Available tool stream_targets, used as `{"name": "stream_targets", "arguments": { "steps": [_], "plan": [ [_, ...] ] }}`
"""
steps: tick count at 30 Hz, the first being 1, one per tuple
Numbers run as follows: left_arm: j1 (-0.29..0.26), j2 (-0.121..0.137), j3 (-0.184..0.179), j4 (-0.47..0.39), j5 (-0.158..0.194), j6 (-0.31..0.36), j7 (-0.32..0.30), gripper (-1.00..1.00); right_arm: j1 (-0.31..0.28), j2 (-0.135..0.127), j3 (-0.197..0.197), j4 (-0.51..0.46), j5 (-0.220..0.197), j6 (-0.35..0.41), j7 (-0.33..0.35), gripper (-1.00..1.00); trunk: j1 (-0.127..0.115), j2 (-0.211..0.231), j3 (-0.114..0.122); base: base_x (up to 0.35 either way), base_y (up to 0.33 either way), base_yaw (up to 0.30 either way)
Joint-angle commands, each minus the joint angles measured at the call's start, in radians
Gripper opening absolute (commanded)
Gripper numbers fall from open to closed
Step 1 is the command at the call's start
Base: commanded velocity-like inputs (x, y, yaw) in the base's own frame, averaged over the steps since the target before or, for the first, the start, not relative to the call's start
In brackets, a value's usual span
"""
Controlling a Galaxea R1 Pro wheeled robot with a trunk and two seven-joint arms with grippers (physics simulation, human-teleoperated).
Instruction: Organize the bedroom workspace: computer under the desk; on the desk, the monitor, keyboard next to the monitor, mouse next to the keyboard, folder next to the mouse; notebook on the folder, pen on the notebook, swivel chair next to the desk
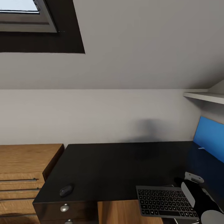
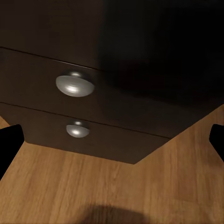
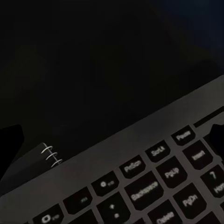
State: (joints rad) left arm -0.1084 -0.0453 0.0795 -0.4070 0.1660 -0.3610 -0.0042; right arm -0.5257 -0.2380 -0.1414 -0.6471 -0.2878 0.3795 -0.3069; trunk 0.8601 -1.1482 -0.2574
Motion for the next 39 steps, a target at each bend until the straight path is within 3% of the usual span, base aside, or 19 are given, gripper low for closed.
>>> {"name": "stream_targets", "arguments": {
  "steps": [1,22,28,39],
  "plan": [
    [-0.001,-0.001,0.003,0.0,0.001,-0.003,-0.001,1.0,0.0,0.0,0.001,-0.002,-0.01,0.003,-0.007,1.0,0.0,-0.001,-0.001,0.0,0.0,0.0],
    [-0.001,0.001,0.003,0.0,0.002,-0.003,-0.002,1.0,0.0,0.0,0.002,-0.001,-0.01,0.006,-0.057,1.0,0.0,-0.001,-0.001,-0.036,0.037,0.0],
    [-0.001,0.001,0.003,0.0,0.003,-0.003,-0.001,1.0,-0.001,0.001,0.002,0.0,-0.01,0.006,-0.054,1.0,0.023,-0.043,-0.02,0.0,0.0,0.0],
    [-0.001,0.001,0.004,0.0,0.003,-0.003,0.0,1.0,-0.001,0.014,0.002,0.0,-0.011,0.002,-0.044,1.0,0.023,-0.043,-0.02,0.0,0.0,0.0]
  ]
}}
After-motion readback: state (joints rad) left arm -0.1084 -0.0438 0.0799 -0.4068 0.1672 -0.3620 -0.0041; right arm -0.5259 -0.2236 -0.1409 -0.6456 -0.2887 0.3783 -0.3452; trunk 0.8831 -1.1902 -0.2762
